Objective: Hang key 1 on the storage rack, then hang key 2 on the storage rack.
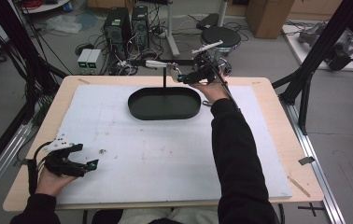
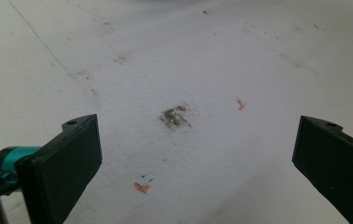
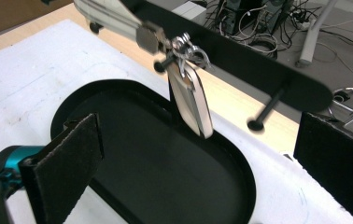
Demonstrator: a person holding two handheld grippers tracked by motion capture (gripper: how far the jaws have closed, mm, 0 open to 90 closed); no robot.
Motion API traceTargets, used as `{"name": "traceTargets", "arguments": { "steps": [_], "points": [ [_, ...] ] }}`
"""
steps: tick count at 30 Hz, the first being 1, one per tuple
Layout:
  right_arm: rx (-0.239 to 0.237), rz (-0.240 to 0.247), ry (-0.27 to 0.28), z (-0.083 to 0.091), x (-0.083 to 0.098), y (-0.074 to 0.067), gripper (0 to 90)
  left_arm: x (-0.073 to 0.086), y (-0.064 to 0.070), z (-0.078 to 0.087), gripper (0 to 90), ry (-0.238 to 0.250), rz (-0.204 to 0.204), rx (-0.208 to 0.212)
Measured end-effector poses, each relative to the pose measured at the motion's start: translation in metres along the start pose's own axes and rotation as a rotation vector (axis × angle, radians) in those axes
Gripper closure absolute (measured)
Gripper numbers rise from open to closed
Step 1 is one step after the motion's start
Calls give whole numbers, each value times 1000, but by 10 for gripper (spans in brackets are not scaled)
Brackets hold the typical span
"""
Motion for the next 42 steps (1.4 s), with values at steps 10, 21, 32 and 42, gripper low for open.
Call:
{"name": "traceTargets", "arguments": {
  "steps": [10, 21, 32, 42],
  "points": [
    [21, -41, 4, 17, 28, 24, 8, 0, 2, -2, 19, -4, 0, 2],
    [52, -62, 1, 28, 38, 48, 8, 0, 1, -2, 19, -12, -8, 1],
    [73, -83, -37, 25, 62, 67, 8, 0, 1, -1, 19, -11, -5, -2],
    [44, -136, -177, 6, 92, 90, 8, 0, 1, -1, 19, -12, -2, -7]
  ]
}}
Point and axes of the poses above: each handheld gripper's, and its own axes: z roughly backward along the jaws, x roughly out of its underside, y roughly to its right, the point moved 3 cm from there along -z, roughly forward along the jaws
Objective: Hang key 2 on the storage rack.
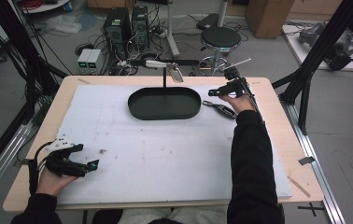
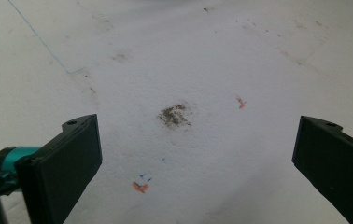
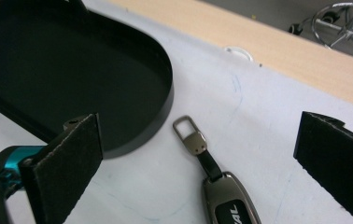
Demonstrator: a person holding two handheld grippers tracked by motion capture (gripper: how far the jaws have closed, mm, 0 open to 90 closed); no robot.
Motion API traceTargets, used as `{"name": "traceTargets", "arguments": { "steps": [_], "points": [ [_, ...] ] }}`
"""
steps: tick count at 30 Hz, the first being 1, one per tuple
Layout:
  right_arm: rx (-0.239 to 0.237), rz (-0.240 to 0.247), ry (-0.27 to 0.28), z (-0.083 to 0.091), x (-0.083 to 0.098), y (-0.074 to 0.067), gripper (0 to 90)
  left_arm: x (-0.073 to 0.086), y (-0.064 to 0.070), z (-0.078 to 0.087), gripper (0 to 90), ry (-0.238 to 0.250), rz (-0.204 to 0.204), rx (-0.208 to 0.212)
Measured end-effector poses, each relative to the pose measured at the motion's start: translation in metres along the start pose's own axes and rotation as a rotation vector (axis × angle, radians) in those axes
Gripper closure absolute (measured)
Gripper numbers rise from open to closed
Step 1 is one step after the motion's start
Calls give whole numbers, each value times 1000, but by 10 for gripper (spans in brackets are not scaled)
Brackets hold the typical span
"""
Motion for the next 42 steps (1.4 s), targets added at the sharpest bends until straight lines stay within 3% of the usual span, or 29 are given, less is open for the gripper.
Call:
{"name": "traceTargets", "arguments": {
  "steps": [6, 10, 18, 22, 27, 32, 35, 37, 39, 42],
  "points": [
    [-35, 61, -53, -20, 6, -1, 8, 0, 0, 0, 19, 0, 1, -3],
    [-9, 91, -99, -31, 10, -1, 7, 0, 0, 0, 19, -1, -4, -4],
    [7, 79, -149, -46, 18, 1, 7, 0, 1, 0, 19, 1, -1, -9],
    [25, 106, -194, -55, 23, 0, 7, 0, 1, 0, 19, -2, -1, -9],
    [20, 126, -220, -60, 27, 2, 8, 0, 2, -1, 19, -9, 0, -12],
    [-7, 102, -242, -67, 33, 4, 11, 1, 2, -1, 19, -11, 3, -13],
    [14, 98, -263, -70, 36, 5, 76, 1, 3, -1, 19, -14, 3, -17],
    [29, 97, -278, -71, 37, 6, 220, 1, 3, -1, 19, -13, 5, -19],
    [26, 82, -277, -69, 37, 7, 287, 1, 3, -1, 19, -14, 5, -19],
    [37, 78, -271, -66, 37, 9, 469, 2, 3, -2, 19, -18, 6, -16]
  ]
}}
Point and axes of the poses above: each handheld gripper's, and its own axes: z roughly backward along the jaws, x roughly out of its underside, y roughly to its right, the point moved 3 cm from there along -z, roughly forward along the jaws
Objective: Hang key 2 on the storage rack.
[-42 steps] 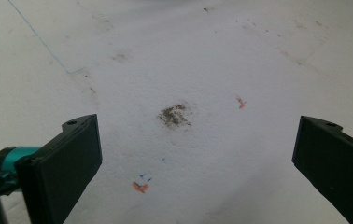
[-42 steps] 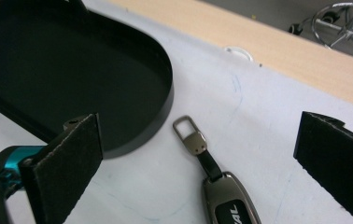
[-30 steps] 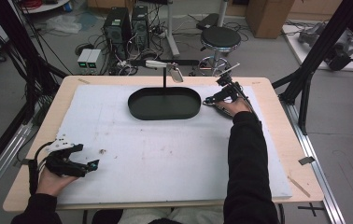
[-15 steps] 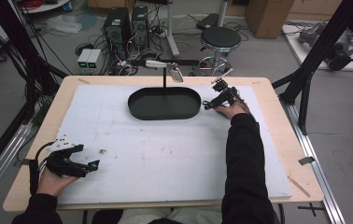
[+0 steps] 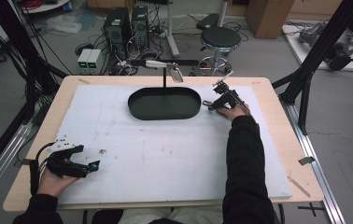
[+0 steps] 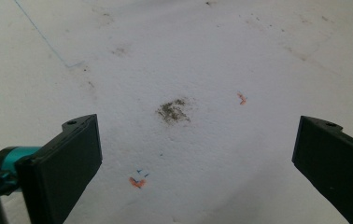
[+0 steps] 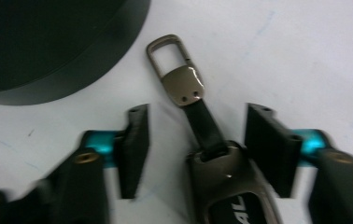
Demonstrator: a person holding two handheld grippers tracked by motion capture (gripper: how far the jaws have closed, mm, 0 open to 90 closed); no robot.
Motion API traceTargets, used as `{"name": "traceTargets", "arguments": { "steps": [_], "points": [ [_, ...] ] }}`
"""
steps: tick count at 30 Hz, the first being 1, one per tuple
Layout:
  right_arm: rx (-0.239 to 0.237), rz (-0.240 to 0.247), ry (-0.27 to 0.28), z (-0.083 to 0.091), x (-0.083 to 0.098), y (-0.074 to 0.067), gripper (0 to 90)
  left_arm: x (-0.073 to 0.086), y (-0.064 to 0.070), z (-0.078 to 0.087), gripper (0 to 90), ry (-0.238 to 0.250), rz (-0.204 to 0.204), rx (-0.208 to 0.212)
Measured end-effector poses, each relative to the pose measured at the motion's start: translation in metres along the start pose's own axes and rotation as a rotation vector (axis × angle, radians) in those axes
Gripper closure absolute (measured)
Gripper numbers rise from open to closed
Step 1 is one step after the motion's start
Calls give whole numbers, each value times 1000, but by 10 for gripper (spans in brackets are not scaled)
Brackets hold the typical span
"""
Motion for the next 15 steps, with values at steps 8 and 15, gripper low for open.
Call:
{"name": "traceTargets", "arguments": {
  "steps": [8, 15],
  "points": [
    [56, 16, 5, 3, 2, 2, 586, 0, 0, -1, 19, -4, 0, 4],
    [64, 14, 2, -2, 0, 0, 660, 1, 1, -1, 19, -5, -3, 5]
  ]
}}
Point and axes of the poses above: each handheld gripper's, and its own axes: z roughly backward along the jaws, x roughly out of its underside, y roughly to its right, the point moved 3 cm from there along -z, roughly forward along the jaws
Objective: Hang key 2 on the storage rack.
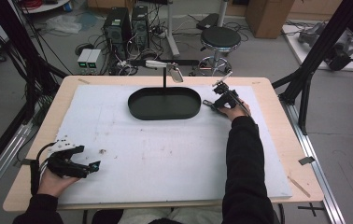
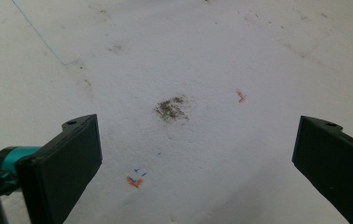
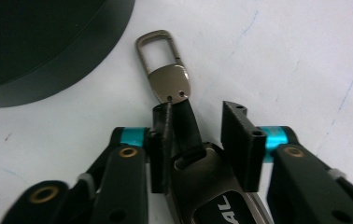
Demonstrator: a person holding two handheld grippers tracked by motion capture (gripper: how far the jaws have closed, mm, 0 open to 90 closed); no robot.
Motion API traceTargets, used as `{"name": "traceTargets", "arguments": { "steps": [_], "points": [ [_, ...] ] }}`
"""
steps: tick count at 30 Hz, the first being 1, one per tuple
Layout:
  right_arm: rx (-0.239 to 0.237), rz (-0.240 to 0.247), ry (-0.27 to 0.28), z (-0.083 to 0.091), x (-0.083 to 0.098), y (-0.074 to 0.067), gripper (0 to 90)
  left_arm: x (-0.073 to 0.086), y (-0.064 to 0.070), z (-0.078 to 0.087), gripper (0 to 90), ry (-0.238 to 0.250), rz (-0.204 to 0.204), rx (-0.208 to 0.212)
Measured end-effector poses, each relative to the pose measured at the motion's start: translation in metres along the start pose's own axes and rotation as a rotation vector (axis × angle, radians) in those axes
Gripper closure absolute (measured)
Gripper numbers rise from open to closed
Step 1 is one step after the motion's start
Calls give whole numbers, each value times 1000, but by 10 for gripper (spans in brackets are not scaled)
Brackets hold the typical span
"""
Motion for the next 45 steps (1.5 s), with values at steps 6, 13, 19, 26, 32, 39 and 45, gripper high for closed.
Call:
{"name": "traceTargets", "arguments": {
  "steps": [6, 13, 19, 26, 32, 39, 45],
  "points": [
    [21, 15, -17, 0, -2, -7, 757, 1, 0, 0, 19, -3, 0, 0],
    [16, -12, -22, 1, -3, -7, 831, 1, 0, 0, 19, -7, -3, 1],
    [65, -5, -26, 2, -2, -8, 855, 1, 0, 0, 19, -6, -4, 0],
    [14, -18, -14, 9, -1, -5, 858, 1, 0, -1, 19, -6, -4, 0],
    [-40, -35, 15, 19, 1, -1, 861, 1, 0, -1, 19, -11, -5, 3],
    [-127, -74, 70, 42, 6, 8, 866, 1, -1, -2, 19, -10, -1, 3],
    [-125, -90, 101, 67, 10, 14, 866, 1, -2, -3, 19, -6, 0, 4]
  ]
}}
Point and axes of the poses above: each handheld gripper's, and its own axes: z roughly backward along the jaws, x roughly out of its underside, y roughly to its right, the point moved 3 cm from there along -z, roughly forward along the jaws
